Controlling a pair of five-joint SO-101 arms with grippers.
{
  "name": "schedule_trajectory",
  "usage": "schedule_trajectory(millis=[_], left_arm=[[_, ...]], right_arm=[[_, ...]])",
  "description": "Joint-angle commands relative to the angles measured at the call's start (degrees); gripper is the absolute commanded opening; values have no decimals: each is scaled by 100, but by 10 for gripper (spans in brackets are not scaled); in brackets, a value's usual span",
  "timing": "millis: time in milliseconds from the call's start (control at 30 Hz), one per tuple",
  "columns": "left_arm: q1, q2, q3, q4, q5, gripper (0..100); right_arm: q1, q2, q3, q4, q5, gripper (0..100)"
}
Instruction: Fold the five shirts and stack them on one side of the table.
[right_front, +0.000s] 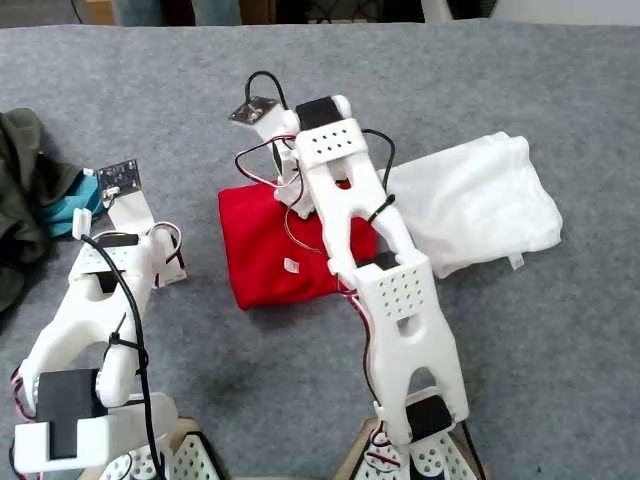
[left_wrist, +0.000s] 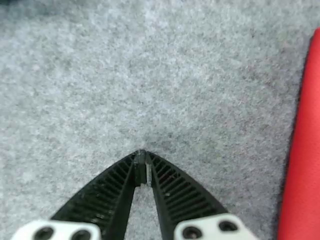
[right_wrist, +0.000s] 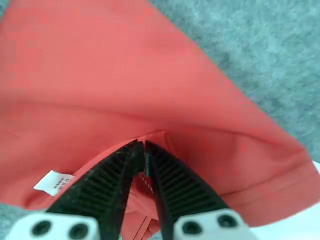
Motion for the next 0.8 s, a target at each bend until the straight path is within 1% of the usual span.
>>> schedule_trajectory(millis=[0, 333, 500, 667, 767], left_arm=[[-57, 0, -251, 9, 53, 29], [-57, 0, -251, 9, 53, 29], [-57, 0, -251, 9, 53, 29], [-57, 0, -251, 9, 53, 29], [-57, 0, -251, 9, 53, 29]], right_arm=[[-62, -391, 4, -53, -53, 15], [-176, -374, 57, -501, -44, 15], [-273, 48, 4, -501, -35, 15], [-132, 259, -4, -316, -44, 15], [-79, 268, -251, 79, -44, 15]])
